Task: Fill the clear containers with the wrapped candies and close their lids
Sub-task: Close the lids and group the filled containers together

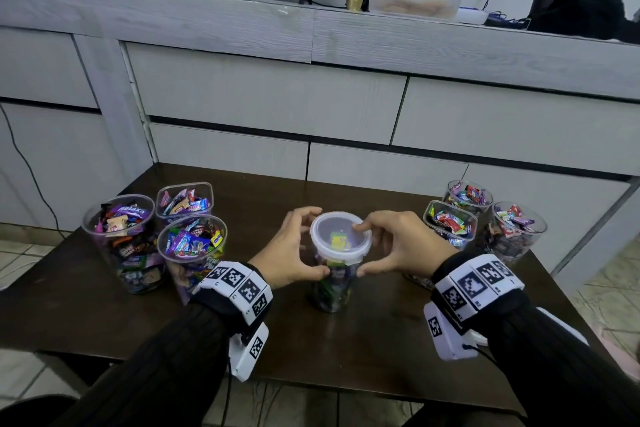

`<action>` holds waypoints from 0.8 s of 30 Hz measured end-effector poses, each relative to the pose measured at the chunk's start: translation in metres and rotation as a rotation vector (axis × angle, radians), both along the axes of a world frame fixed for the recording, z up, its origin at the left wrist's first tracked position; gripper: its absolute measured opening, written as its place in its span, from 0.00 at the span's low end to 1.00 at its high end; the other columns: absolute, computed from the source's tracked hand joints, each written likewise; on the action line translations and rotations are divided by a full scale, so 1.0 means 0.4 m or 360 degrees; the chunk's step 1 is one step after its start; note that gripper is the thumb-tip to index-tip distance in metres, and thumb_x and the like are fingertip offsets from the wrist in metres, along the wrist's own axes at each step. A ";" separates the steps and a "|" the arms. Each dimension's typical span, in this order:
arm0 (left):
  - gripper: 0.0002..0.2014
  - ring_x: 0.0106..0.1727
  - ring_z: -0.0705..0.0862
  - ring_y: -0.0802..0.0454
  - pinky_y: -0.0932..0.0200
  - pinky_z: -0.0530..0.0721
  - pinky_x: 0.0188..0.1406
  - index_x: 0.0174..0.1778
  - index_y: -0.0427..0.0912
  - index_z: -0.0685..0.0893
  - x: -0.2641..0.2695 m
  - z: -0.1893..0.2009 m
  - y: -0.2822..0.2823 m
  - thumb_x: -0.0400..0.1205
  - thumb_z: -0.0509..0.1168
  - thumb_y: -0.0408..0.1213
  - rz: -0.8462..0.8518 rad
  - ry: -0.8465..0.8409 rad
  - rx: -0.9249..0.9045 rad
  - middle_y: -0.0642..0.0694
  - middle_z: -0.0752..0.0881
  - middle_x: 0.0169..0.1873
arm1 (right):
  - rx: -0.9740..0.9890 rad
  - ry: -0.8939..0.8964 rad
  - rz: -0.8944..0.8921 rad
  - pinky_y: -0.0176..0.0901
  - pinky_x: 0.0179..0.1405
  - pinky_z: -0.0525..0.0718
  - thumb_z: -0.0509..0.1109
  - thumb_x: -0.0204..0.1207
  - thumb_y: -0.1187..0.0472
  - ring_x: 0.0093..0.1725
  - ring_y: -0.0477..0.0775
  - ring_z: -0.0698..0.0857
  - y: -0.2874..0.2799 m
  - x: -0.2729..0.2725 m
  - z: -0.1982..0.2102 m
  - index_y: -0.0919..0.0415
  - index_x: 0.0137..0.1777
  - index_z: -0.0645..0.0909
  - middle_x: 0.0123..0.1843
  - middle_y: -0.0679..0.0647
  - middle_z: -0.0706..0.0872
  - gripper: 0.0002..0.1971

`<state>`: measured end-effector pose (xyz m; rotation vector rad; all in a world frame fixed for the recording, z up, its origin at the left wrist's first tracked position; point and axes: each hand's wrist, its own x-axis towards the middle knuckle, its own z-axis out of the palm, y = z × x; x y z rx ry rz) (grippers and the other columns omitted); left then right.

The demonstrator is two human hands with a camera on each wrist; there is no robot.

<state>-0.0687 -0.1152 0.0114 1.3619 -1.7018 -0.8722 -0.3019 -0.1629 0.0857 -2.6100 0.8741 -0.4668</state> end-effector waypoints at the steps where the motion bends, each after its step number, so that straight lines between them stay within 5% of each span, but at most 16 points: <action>1: 0.43 0.70 0.72 0.61 0.67 0.76 0.63 0.72 0.59 0.59 0.007 0.001 0.000 0.70 0.79 0.32 0.0055 -0.0032 -0.0049 0.57 0.70 0.66 | 0.0053 -0.0032 -0.0030 0.26 0.34 0.75 0.85 0.57 0.50 0.33 0.37 0.79 -0.004 -0.006 0.000 0.56 0.57 0.84 0.37 0.45 0.81 0.28; 4: 0.39 0.67 0.75 0.60 0.68 0.76 0.61 0.70 0.62 0.60 0.015 0.012 0.000 0.73 0.76 0.32 0.0049 -0.0104 -0.0045 0.63 0.71 0.61 | 0.0107 -0.0003 -0.0079 0.31 0.41 0.75 0.83 0.64 0.60 0.37 0.38 0.77 -0.012 -0.016 0.009 0.54 0.60 0.85 0.42 0.47 0.79 0.23; 6: 0.41 0.65 0.75 0.65 0.62 0.75 0.66 0.71 0.65 0.60 0.009 0.018 0.004 0.71 0.78 0.38 -0.0004 -0.0074 0.0045 0.67 0.70 0.63 | 0.0058 0.0120 -0.0076 0.36 0.55 0.77 0.80 0.67 0.63 0.53 0.42 0.78 -0.016 -0.019 0.021 0.51 0.63 0.85 0.55 0.48 0.78 0.23; 8: 0.50 0.68 0.72 0.67 0.59 0.71 0.71 0.78 0.63 0.55 -0.004 0.017 0.005 0.67 0.82 0.47 -0.0047 -0.0029 0.0138 0.68 0.66 0.68 | 0.0042 0.0218 -0.0036 0.40 0.71 0.72 0.78 0.70 0.66 0.72 0.44 0.72 -0.015 -0.025 0.033 0.48 0.64 0.84 0.73 0.48 0.74 0.23; 10: 0.60 0.73 0.66 0.63 0.57 0.67 0.73 0.83 0.62 0.46 -0.023 0.009 0.004 0.63 0.83 0.51 -0.0087 0.0006 0.0204 0.66 0.62 0.71 | 0.0108 0.0187 0.0021 0.43 0.78 0.67 0.75 0.71 0.68 0.78 0.44 0.67 -0.007 -0.024 0.038 0.50 0.65 0.83 0.78 0.47 0.71 0.23; 13: 0.65 0.74 0.64 0.63 0.59 0.66 0.72 0.83 0.60 0.40 -0.054 -0.007 -0.002 0.62 0.84 0.51 -0.0075 0.0083 0.0216 0.65 0.62 0.72 | 0.0069 0.0145 0.0050 0.44 0.74 0.72 0.76 0.72 0.66 0.72 0.47 0.74 0.001 -0.018 0.030 0.51 0.64 0.84 0.72 0.47 0.79 0.21; 19: 0.48 0.70 0.74 0.67 0.66 0.76 0.69 0.75 0.57 0.60 -0.074 -0.028 -0.012 0.66 0.83 0.42 0.0030 0.0239 0.0054 0.63 0.74 0.68 | -0.0175 0.0132 -0.0012 0.38 0.62 0.73 0.78 0.71 0.59 0.60 0.50 0.78 0.008 -0.011 0.008 0.50 0.61 0.86 0.65 0.46 0.83 0.18; 24: 0.46 0.68 0.73 0.75 0.78 0.73 0.63 0.76 0.54 0.59 -0.076 -0.037 -0.015 0.69 0.82 0.37 0.0007 0.0299 -0.0008 0.63 0.73 0.68 | -0.0245 0.0076 -0.0045 0.42 0.62 0.75 0.77 0.71 0.60 0.59 0.51 0.78 0.021 -0.008 -0.010 0.54 0.61 0.84 0.63 0.49 0.84 0.18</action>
